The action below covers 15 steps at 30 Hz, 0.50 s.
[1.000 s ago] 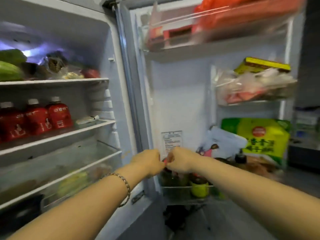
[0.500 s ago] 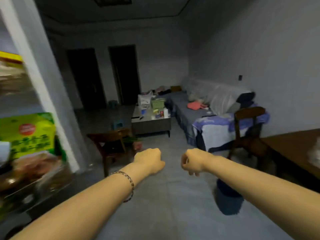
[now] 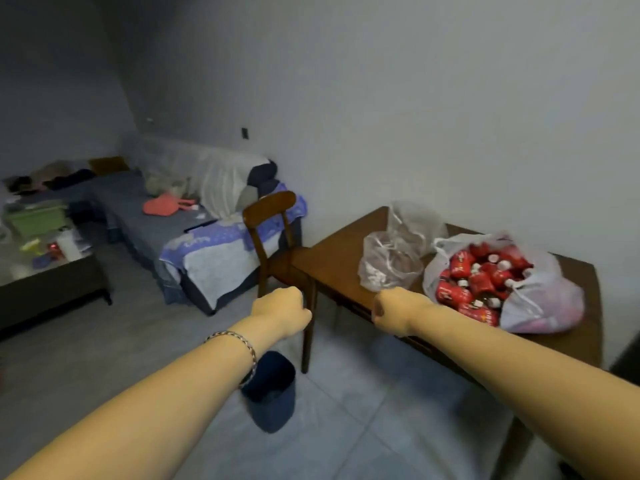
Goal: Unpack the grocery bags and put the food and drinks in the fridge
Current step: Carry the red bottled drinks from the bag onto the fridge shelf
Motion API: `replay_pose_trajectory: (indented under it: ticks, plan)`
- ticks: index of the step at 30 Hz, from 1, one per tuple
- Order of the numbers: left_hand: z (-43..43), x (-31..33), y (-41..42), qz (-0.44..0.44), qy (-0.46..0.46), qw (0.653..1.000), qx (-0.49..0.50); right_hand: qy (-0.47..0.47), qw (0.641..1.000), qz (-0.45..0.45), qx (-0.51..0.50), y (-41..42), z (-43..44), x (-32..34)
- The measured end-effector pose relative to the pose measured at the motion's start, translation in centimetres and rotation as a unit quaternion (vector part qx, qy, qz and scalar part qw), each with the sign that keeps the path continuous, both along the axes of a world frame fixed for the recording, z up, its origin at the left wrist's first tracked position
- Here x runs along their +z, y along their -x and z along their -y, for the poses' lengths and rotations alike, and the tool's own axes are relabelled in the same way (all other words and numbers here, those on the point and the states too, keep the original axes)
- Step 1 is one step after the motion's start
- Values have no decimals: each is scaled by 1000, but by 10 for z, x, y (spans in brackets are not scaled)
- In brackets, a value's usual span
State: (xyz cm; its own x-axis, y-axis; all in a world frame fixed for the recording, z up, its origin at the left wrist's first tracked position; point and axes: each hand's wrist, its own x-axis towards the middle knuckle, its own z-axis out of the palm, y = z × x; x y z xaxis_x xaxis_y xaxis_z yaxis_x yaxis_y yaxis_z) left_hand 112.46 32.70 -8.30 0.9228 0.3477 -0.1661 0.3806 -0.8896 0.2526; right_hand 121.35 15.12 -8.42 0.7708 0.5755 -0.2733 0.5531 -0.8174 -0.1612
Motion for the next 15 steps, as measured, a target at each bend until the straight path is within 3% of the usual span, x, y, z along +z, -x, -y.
replay_pose_trajectory:
  ticks: [10,15]
  plan:
    - [60,-42,-246,-24,2,979,-204,-24,967,-1,-253,-168,65,-51]
    - [103,-72,-328,-45,17,964,-262,-14,945,-39,-324,-227,104,-86]
